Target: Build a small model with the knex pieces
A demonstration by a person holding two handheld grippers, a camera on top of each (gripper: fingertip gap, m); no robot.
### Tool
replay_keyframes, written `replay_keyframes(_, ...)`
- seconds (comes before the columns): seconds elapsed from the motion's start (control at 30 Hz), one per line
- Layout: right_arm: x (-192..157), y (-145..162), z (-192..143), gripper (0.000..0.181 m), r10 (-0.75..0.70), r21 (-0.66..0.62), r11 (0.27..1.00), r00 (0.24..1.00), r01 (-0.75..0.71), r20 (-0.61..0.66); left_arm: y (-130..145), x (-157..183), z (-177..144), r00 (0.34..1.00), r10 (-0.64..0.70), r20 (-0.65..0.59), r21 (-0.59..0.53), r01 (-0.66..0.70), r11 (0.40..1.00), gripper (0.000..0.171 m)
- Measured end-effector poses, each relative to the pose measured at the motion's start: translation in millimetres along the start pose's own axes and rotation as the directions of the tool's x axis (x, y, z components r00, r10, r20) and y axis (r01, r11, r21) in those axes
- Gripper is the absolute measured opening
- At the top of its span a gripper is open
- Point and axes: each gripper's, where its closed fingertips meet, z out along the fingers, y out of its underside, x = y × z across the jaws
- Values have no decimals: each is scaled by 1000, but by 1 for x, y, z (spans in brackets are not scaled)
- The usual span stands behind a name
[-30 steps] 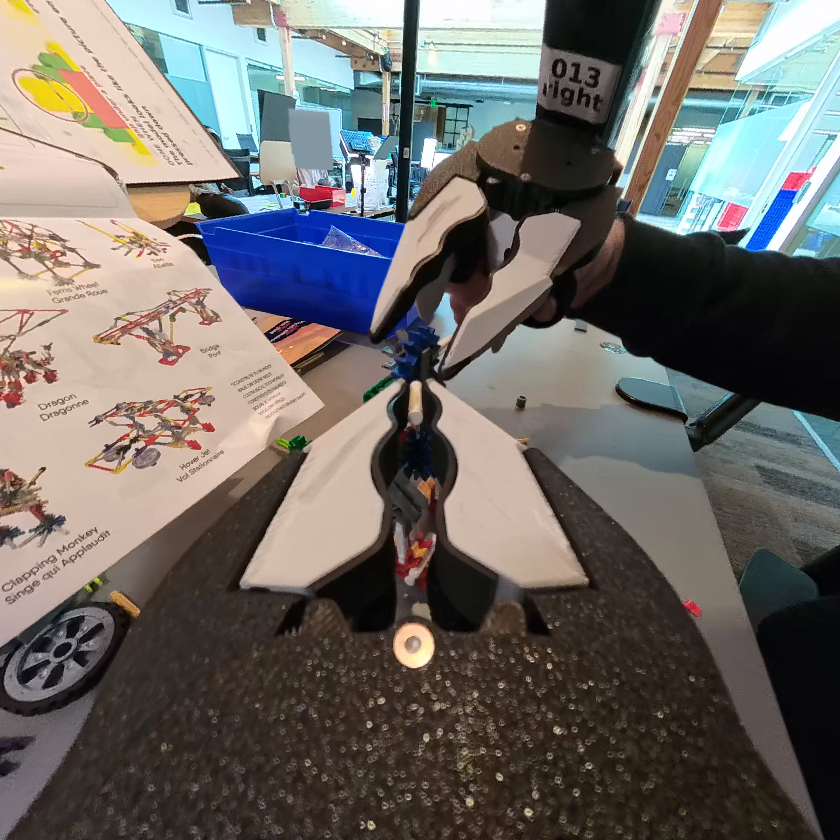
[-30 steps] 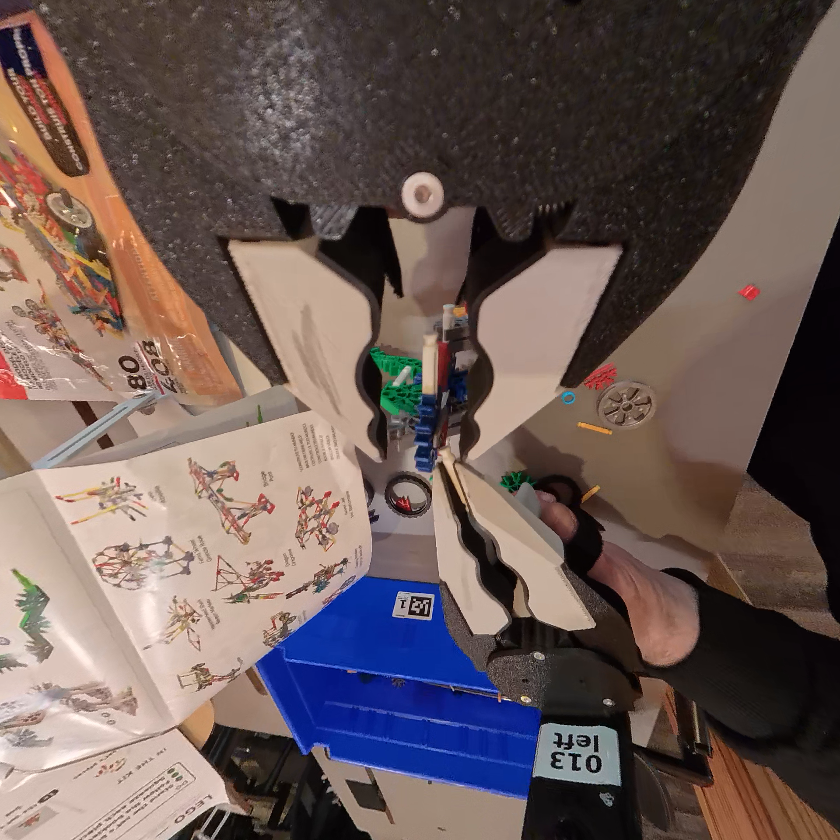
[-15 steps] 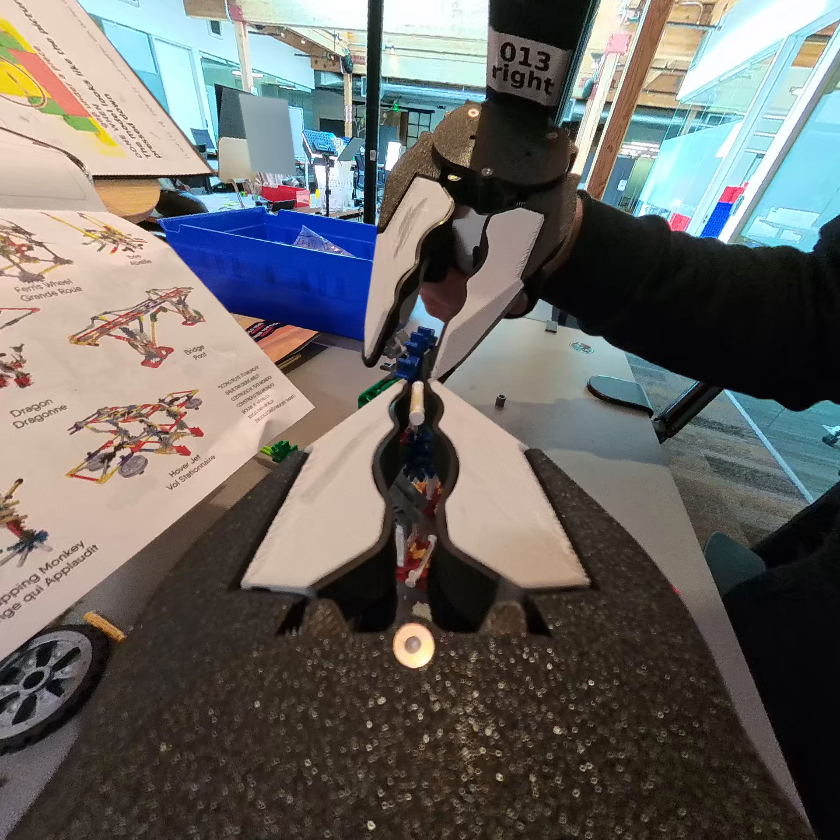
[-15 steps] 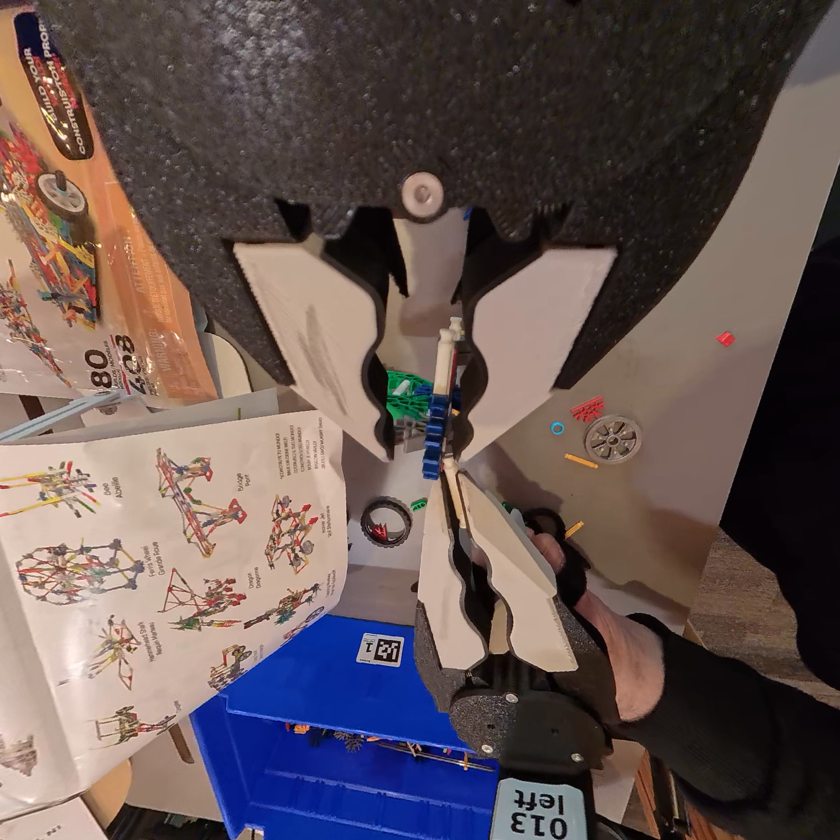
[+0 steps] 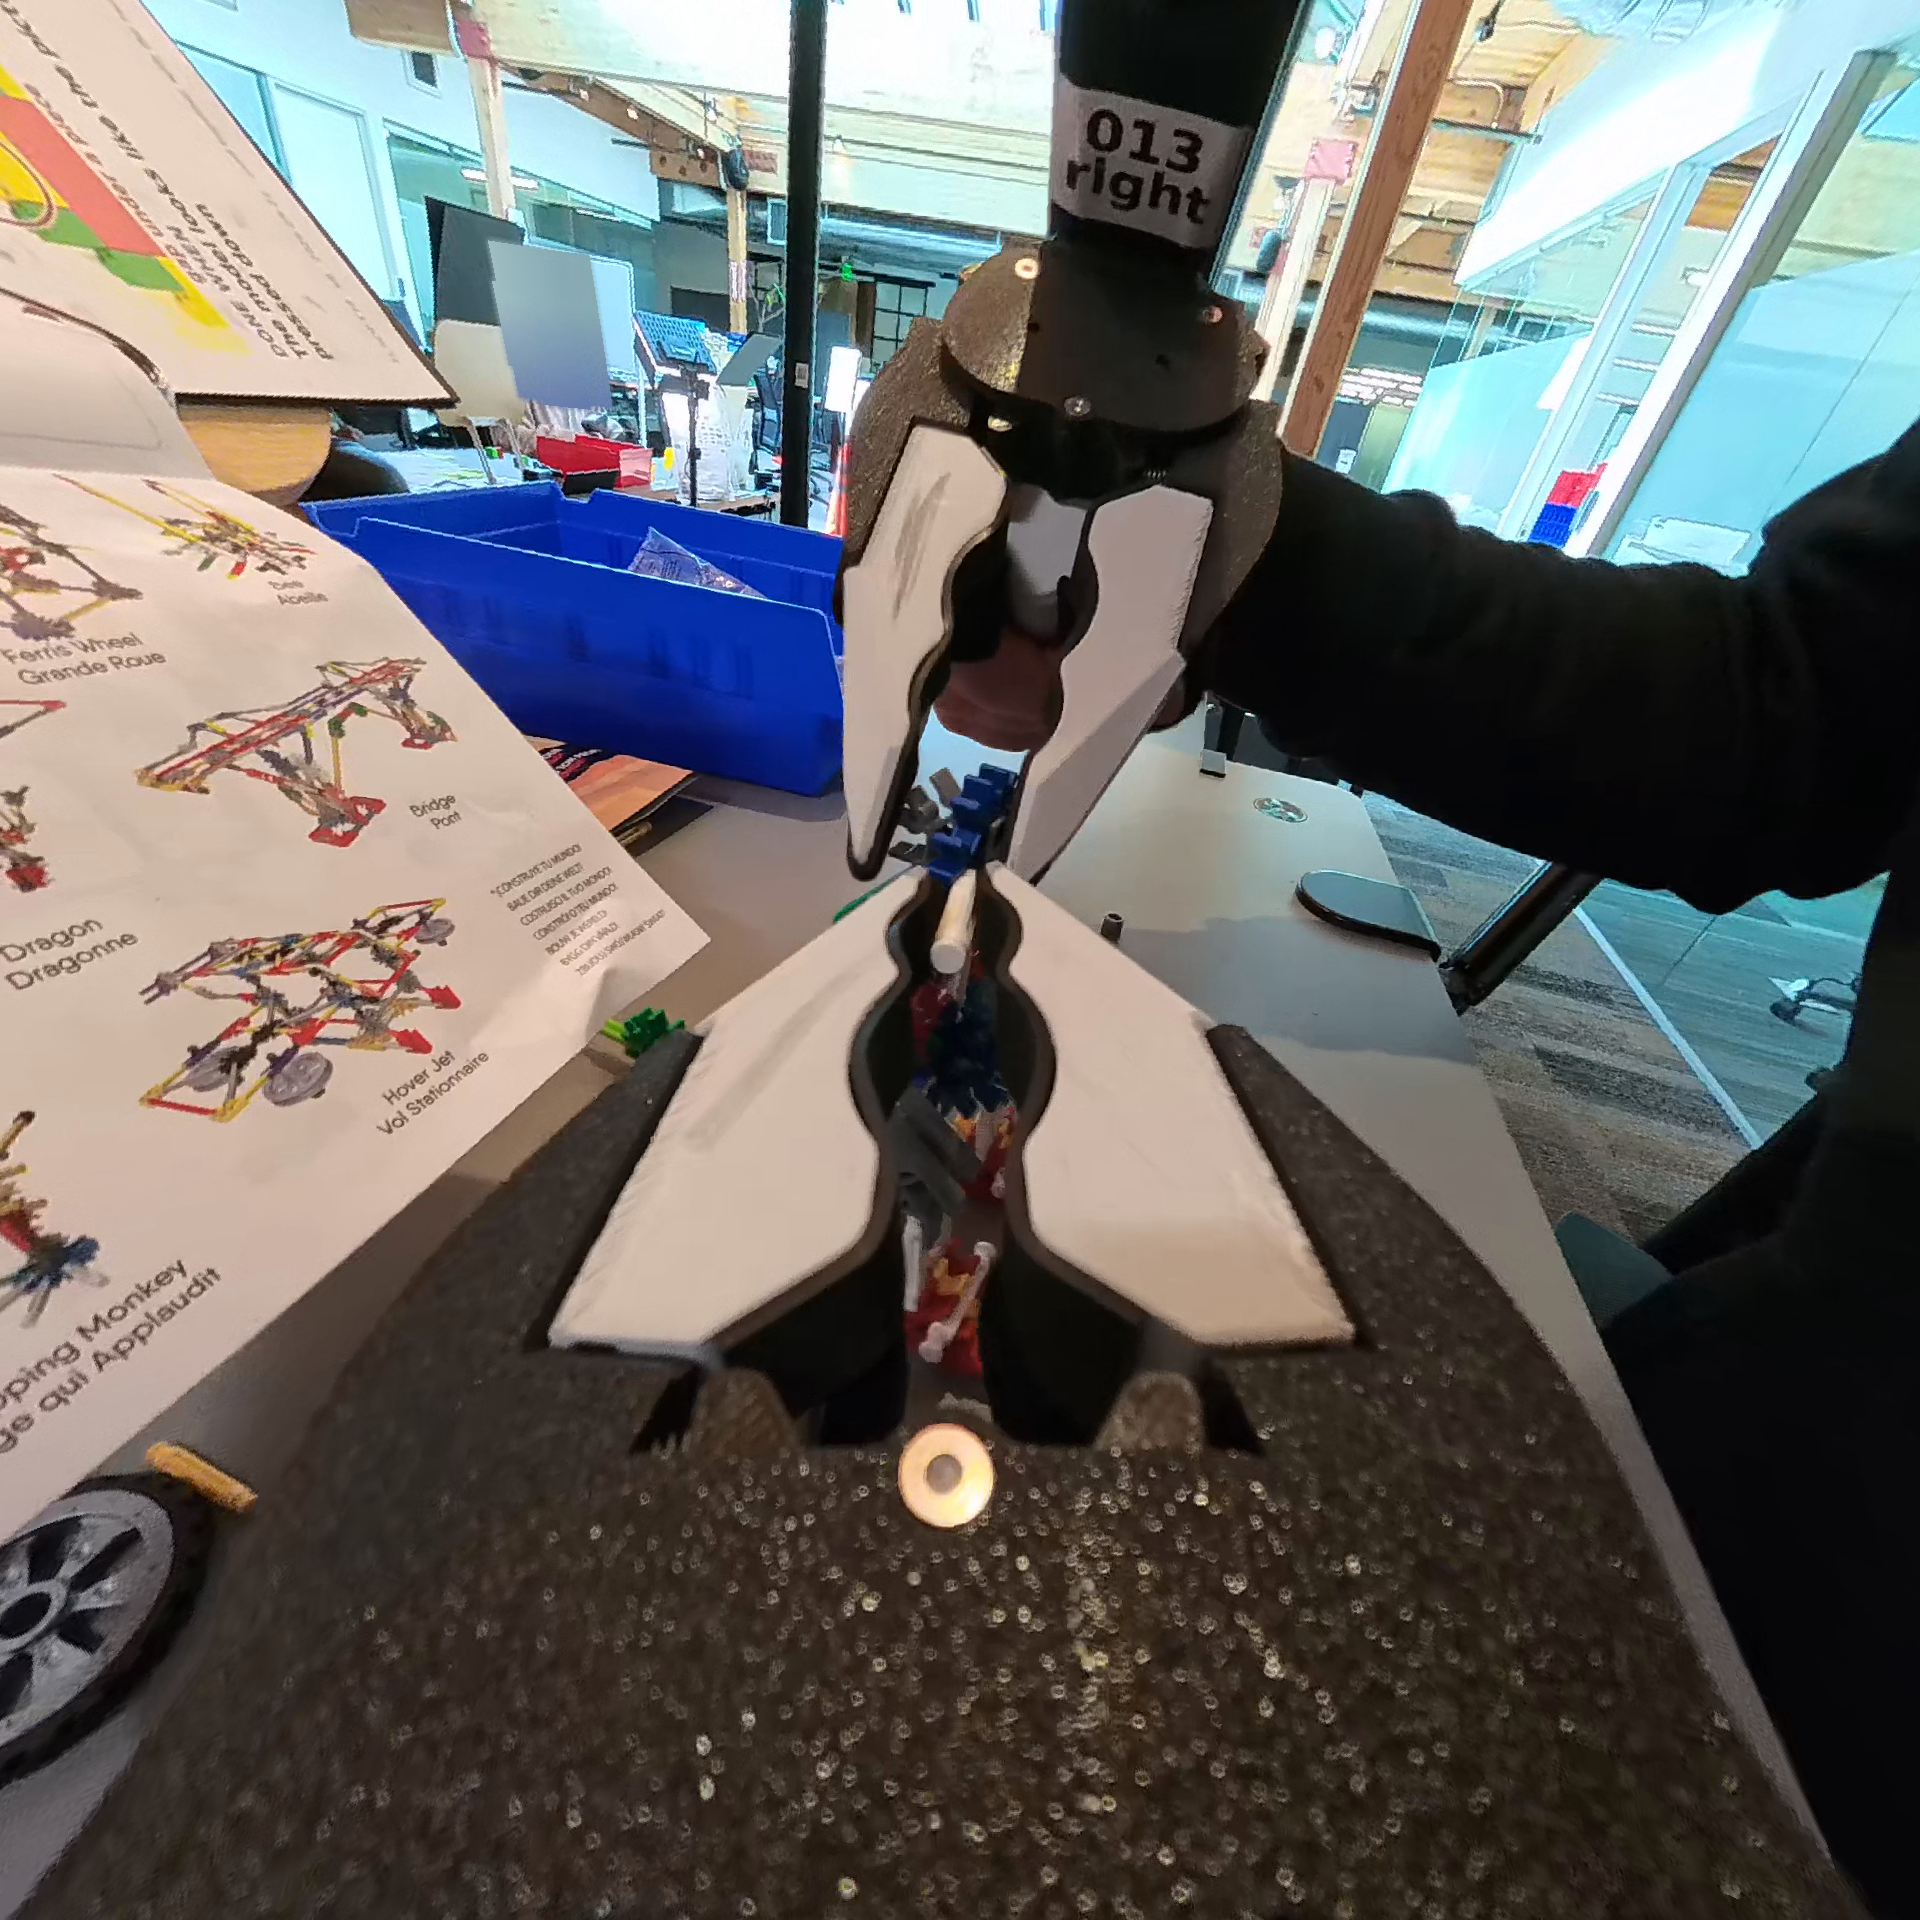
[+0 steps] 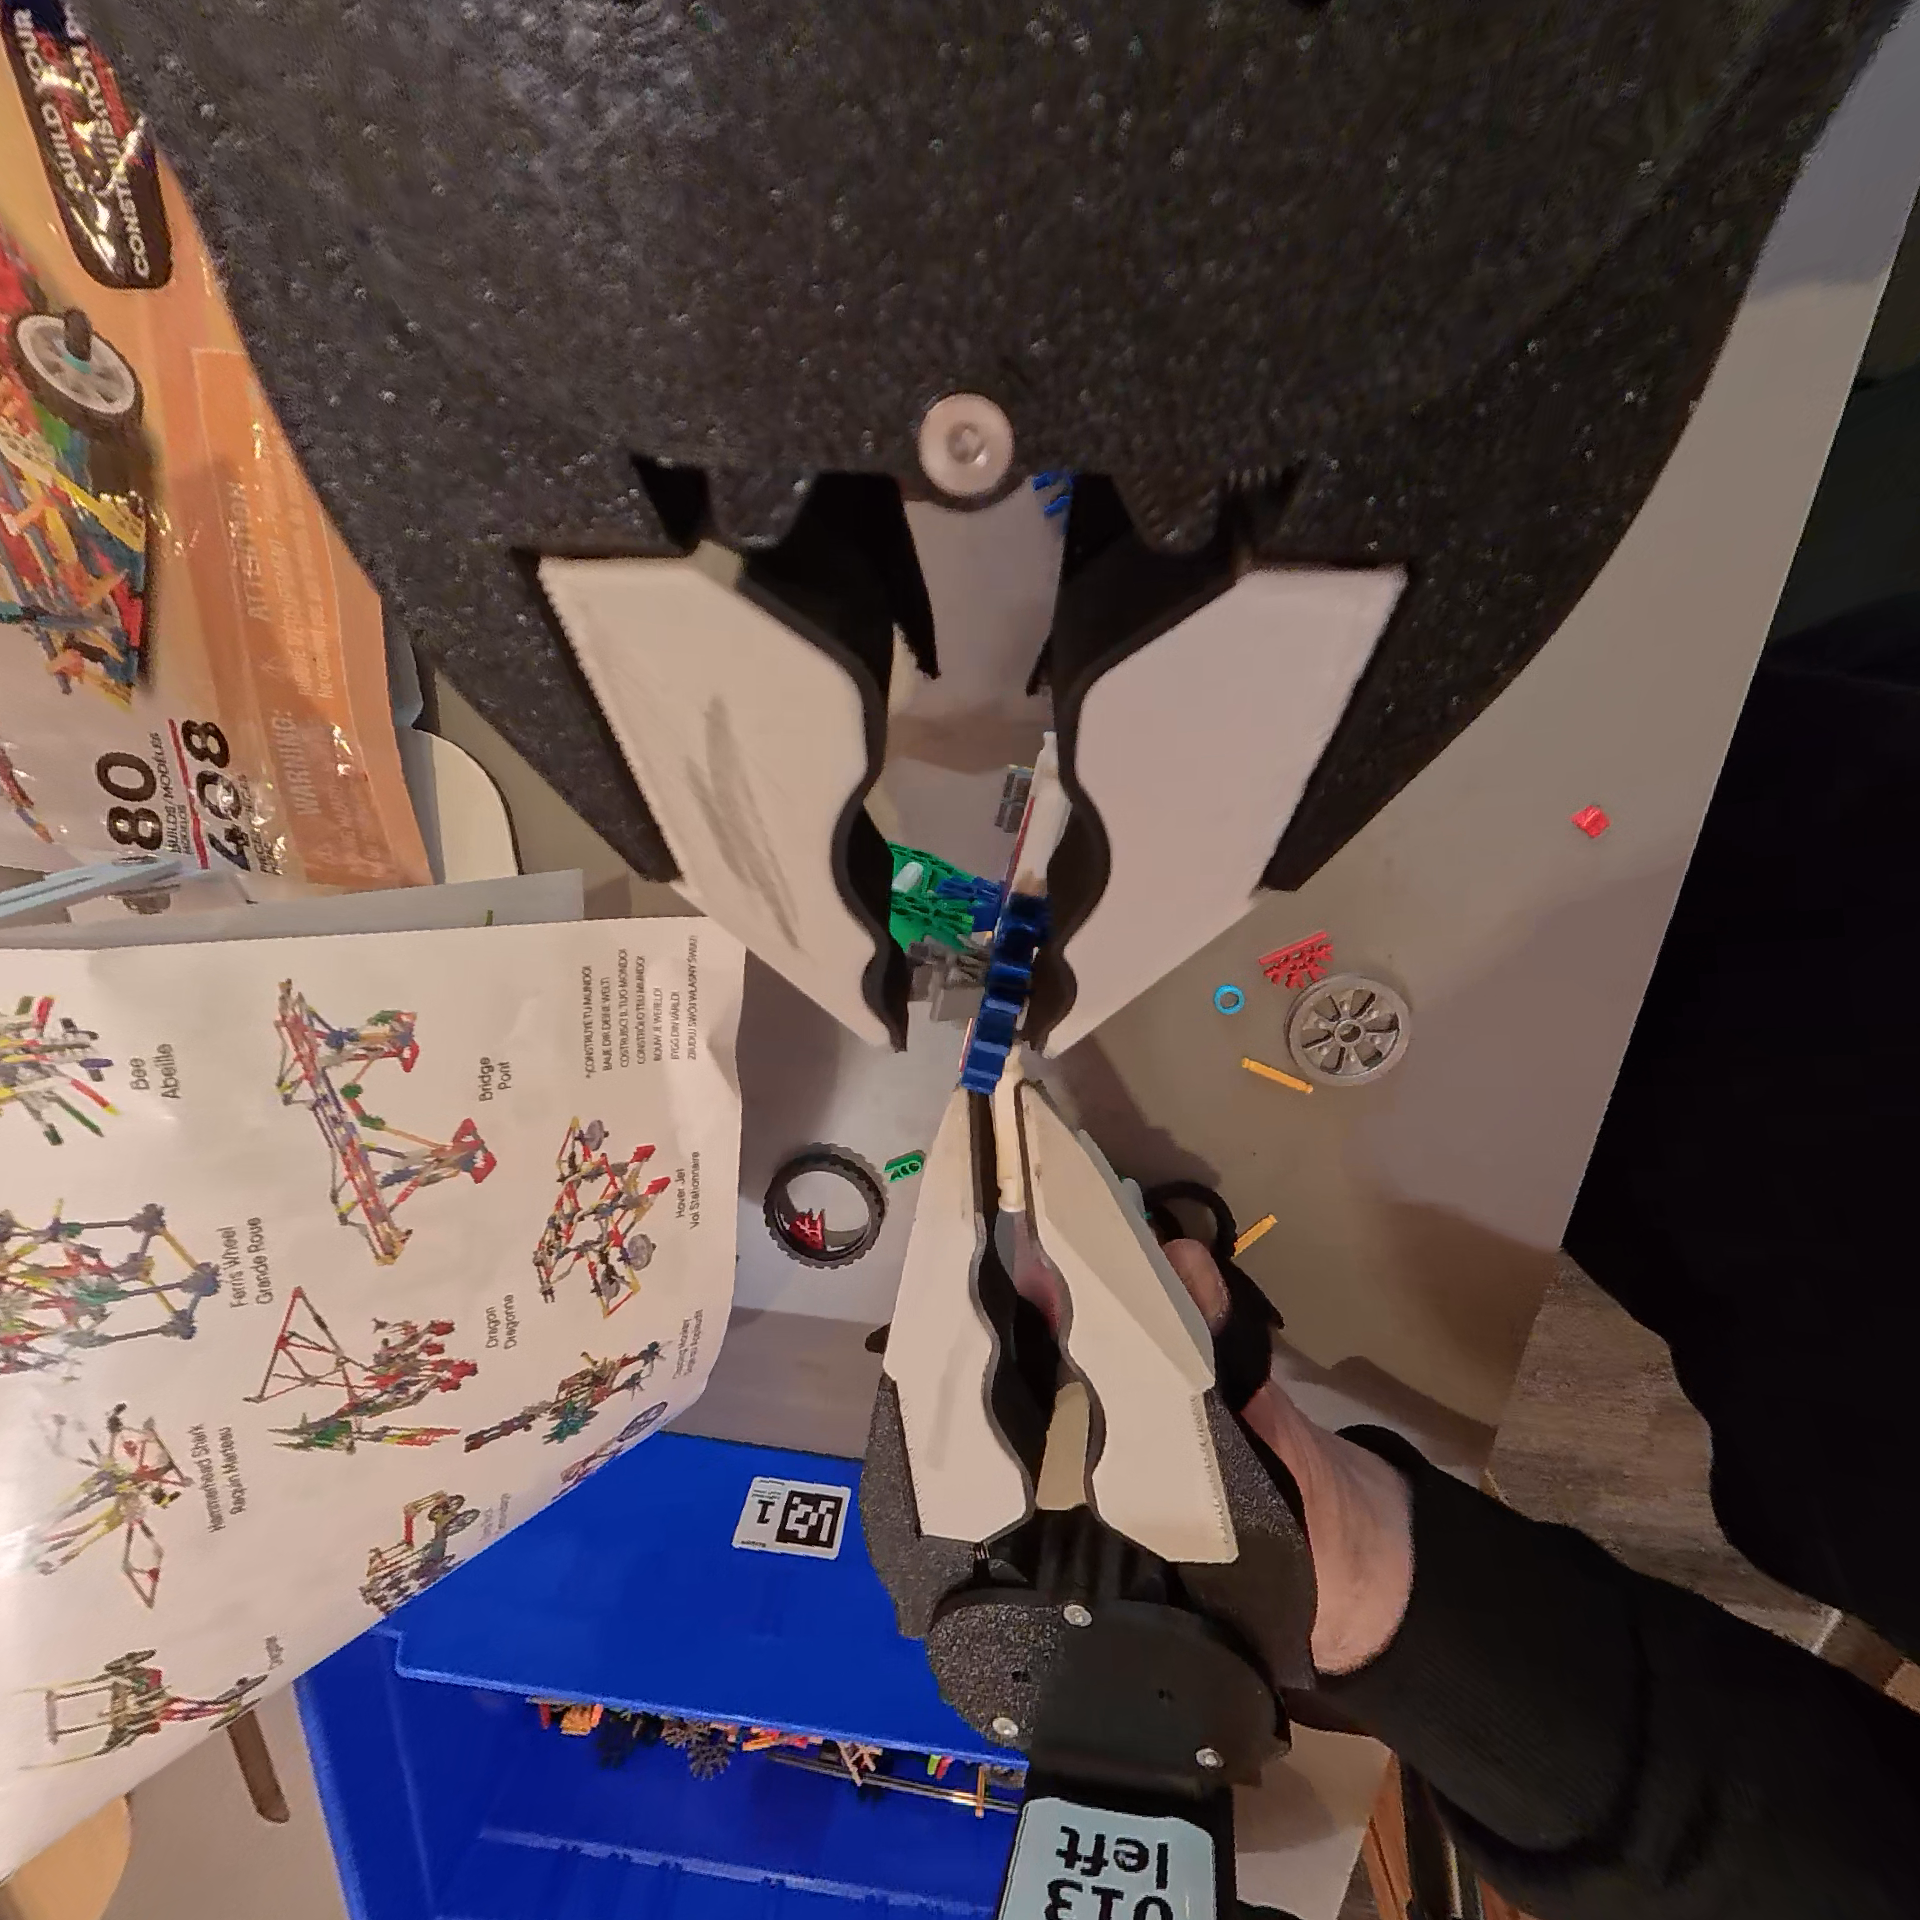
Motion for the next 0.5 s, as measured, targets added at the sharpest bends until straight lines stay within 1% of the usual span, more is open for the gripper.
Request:
replay_keyframes(0.2,-1,0,1,22,22,7,1000,999,-22,28,0,0,0,1000,22,-12,-2,-22,1000,5)
replay_keyframes(0.3,-2,-1,1,22,17,8,1000,999,-18,32,0,-1,0,998,55,-14,-13,-55,998,6)
replay_keyframes(0.43,-4,-2,2,21,44,27,999,998,-45,48,-2,-2,1,996,87,1,-9,-87,996,3)
replay_keyframes(0.5,-4,-2,2,21,55,39,998,997,-57,53,-2,-1,1,997,79,1,-4,-79,997,2)
